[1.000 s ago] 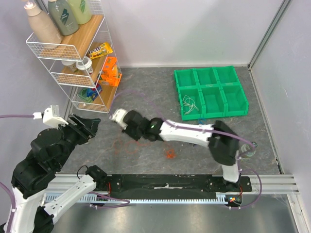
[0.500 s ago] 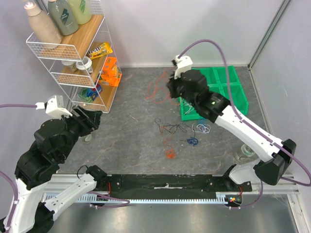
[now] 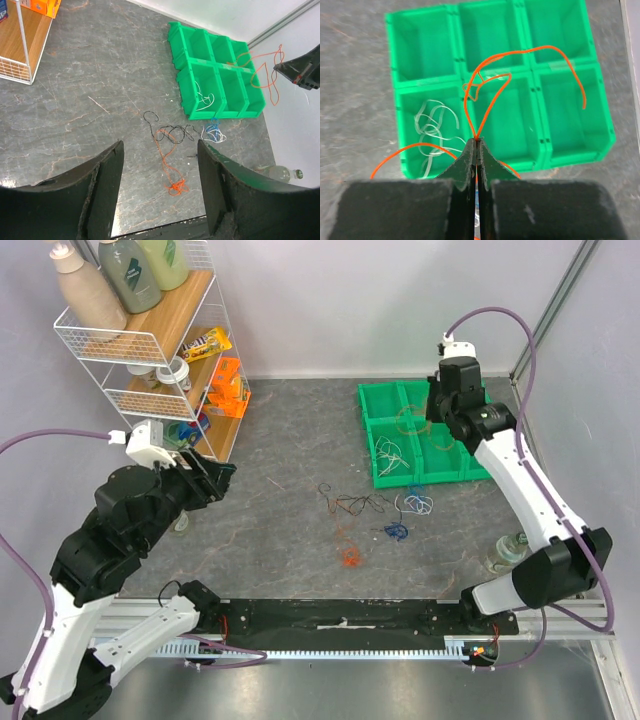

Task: Untangle the cables

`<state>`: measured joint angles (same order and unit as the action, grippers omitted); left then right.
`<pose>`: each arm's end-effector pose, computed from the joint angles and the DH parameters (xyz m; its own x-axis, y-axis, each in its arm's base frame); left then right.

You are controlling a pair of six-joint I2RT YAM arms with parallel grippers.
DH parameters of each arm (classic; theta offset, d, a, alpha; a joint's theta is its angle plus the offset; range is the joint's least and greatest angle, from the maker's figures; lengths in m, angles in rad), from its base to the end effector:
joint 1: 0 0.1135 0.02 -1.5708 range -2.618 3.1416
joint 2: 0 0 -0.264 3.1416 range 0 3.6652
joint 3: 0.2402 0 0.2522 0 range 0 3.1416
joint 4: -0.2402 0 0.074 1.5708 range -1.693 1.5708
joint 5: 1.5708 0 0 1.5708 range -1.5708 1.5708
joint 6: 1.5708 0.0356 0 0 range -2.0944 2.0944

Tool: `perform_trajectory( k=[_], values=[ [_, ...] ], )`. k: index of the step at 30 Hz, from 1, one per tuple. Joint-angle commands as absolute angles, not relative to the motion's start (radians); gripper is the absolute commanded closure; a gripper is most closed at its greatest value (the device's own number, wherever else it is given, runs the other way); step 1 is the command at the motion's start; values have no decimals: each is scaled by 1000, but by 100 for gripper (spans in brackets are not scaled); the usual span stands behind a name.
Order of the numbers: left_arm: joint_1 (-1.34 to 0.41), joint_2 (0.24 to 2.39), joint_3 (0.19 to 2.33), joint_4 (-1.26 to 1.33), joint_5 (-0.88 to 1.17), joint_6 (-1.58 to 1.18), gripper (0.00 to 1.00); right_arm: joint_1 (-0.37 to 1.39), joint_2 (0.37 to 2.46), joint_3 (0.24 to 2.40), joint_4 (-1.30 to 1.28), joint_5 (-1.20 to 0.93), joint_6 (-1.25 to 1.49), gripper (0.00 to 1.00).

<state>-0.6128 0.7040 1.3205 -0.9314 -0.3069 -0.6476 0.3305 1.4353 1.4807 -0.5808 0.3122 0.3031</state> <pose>0.0770 -0.0410 0.4415 -0.3911 -0.4280 -0.8148 0.0970 0.8612 -0.4990 0.3054 0.0932 0.3911 -0.4782 0.1363 -0.8676 0.0878 0.9904 0.1072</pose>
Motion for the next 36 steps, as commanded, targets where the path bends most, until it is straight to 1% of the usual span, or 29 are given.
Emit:
perform_trajectory(
  k=[1, 4, 6, 9, 11, 14, 17, 23, 24, 29, 33, 36],
  values=[
    [-611, 710, 1308, -890, -265, -620, 33, 230, 1473, 1516, -684, 264, 320, 100],
    [-609, 733, 1322, -893, -218, -597, 33, 137, 1496, 1494, -692, 146, 345, 100],
    [-612, 756, 1330, -897, -190, -584, 33, 95, 1546, 1489, -704, 48, 345, 100],
    [-611, 799, 1318, -897, -132, -578, 34, 61, 1641, 1480, -701, 3, 334, 100],
    [-609, 831, 1319, -897, -74, -578, 37, 52, 1698, 1496, -701, -23, 327, 100],
    [-609, 876, 1331, -897, 20, -551, 43, 51, 1784, 1549, -707, -125, 321, 100],
    [-609, 893, 1318, -896, 44, -557, 45, 51, 1847, 1589, -730, -213, 325, 100],
    [-609, 897, 1305, -896, 66, -569, 45, 6, 1930, 1614, -715, -219, 319, 100],
    [-607, 899, 1304, -893, 67, -571, 46, -36, 1951, 1623, -713, -216, 310, 100],
    [-611, 907, 1292, -893, 90, -591, 46, -49, 2025, 1667, -690, -72, 198, 100],
    [-609, 917, 1281, -888, 107, -597, 47, -28, 2023, 1614, -565, -83, 176, 100],
    [-609, 928, 1255, -862, 126, -603, 47, 61, 2028, 1606, -535, -66, 173, 100]
  ],
)
